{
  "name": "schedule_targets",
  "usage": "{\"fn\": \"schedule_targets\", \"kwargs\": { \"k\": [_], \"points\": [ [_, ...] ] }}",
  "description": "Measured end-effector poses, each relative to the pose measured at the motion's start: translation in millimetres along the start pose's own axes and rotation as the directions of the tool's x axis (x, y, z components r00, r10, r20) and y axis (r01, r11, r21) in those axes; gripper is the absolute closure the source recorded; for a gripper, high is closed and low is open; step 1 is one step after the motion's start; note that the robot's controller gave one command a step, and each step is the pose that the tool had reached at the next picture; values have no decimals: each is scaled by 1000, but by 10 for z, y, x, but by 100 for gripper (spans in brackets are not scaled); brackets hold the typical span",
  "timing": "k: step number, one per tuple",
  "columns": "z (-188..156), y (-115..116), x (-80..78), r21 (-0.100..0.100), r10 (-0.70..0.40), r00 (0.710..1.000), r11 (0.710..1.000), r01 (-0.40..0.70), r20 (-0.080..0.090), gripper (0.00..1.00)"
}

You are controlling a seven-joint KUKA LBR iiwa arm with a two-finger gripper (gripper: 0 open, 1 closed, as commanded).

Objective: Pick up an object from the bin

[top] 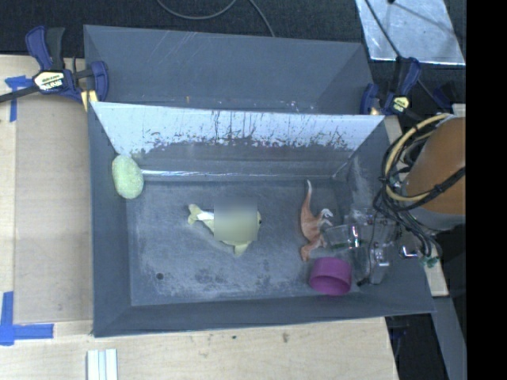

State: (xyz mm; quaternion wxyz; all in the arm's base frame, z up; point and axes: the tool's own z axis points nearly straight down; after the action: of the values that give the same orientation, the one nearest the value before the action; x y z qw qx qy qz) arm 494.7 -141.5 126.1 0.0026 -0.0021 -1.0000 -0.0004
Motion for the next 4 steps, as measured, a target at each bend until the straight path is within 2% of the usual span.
{"fn": "schedule_targets", "kwargs": {
  "k": [1, 2, 3, 4],
  "points": [
    [-46, 6, -21, 2, -4, 1000, 1000, 4, 8, 0],
    [561, 320, 100, 1, 22, 1000, 1000, -22, 17, 0],
    [521, 317, 30, 5, -27, 999, 1000, 27, 25, 0],
    [520, 317, 39, 4, -13, 1000, 1000, 13, 25, 0]
  ]
}}
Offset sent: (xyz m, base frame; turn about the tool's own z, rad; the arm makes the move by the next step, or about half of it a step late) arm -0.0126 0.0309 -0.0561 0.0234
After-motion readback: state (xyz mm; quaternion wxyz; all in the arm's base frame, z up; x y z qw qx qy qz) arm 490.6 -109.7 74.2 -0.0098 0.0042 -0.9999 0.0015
